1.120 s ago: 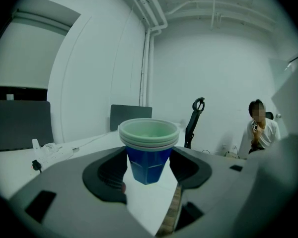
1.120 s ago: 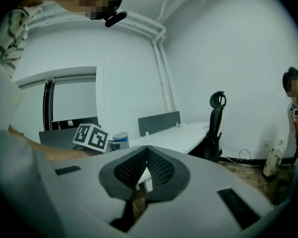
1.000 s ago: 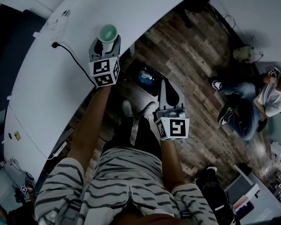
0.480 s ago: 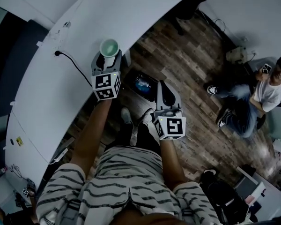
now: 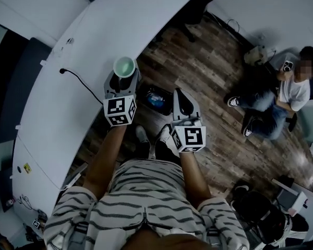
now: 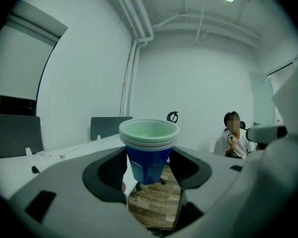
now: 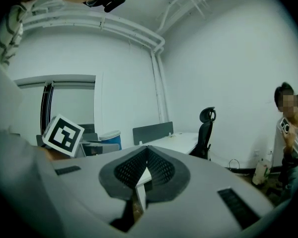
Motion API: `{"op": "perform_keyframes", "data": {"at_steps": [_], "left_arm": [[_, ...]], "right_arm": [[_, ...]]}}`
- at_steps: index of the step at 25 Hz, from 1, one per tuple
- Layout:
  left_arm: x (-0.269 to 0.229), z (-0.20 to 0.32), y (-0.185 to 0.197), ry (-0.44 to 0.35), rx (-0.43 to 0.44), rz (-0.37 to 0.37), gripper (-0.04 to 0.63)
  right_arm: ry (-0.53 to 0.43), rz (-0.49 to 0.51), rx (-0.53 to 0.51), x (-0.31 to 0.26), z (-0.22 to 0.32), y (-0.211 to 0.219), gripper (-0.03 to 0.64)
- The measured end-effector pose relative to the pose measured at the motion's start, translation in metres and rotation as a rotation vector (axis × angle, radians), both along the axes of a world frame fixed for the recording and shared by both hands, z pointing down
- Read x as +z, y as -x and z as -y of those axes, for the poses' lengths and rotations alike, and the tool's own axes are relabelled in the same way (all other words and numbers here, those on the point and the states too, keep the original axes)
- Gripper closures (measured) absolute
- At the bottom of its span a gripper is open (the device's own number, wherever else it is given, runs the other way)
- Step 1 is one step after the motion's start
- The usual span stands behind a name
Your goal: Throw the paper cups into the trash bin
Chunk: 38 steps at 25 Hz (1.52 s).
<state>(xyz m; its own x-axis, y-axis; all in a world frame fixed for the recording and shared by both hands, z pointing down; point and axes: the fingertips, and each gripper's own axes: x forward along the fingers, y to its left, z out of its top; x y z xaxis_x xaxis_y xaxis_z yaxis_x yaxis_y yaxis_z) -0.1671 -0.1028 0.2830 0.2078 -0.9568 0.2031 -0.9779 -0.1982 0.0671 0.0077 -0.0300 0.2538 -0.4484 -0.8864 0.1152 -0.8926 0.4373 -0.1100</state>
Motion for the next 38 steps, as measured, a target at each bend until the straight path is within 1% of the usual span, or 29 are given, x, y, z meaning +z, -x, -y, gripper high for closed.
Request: {"op": "perform_keyframes", "data": {"at_steps": [2, 7, 12, 15, 20, 25, 32, 38], "left_arm": [[-0.004, -0.009, -0.010, 0.001, 0.012, -0.008, 0.310], [-0.014, -0.020, -0.040, -0.013, 0.084, -0.015, 0.310], [-0.021, -0.033, -0.059, -0.019, 0.139, -0.022, 0.310], [-0.025, -0.036, -0.073, -0.026, 0.178, -0.015, 0.310], [-0.021, -0.048, -0.096, -0.015, 0.240, -0.012, 0.310], [-0.009, -0.056, -0.114, 0.001, 0.290, 0.009, 0.310], [0.011, -0.067, -0.124, 0.049, 0.320, 0.011, 0.310], [0.032, -0.073, -0.130, 0.088, 0.326, 0.004, 0.310]], "right_arm": [[-0.008, -0.004, 0.004, -0.005, -0.002, -0.007, 0.608], [-0.026, -0.005, 0.056, -0.009, -0.004, -0.027, 0.607], [-0.034, -0.005, 0.090, -0.012, -0.009, -0.040, 0.608], [-0.041, -0.002, 0.107, -0.013, -0.008, -0.047, 0.608], [-0.027, -0.016, 0.132, -0.008, -0.013, -0.059, 0.607], [-0.012, -0.006, 0.146, -0.002, -0.019, -0.064, 0.608], [0.028, -0.004, 0.169, 0.018, -0.026, -0.072, 0.609], [0.060, -0.008, 0.171, 0.038, -0.027, -0.075, 0.608]]}}
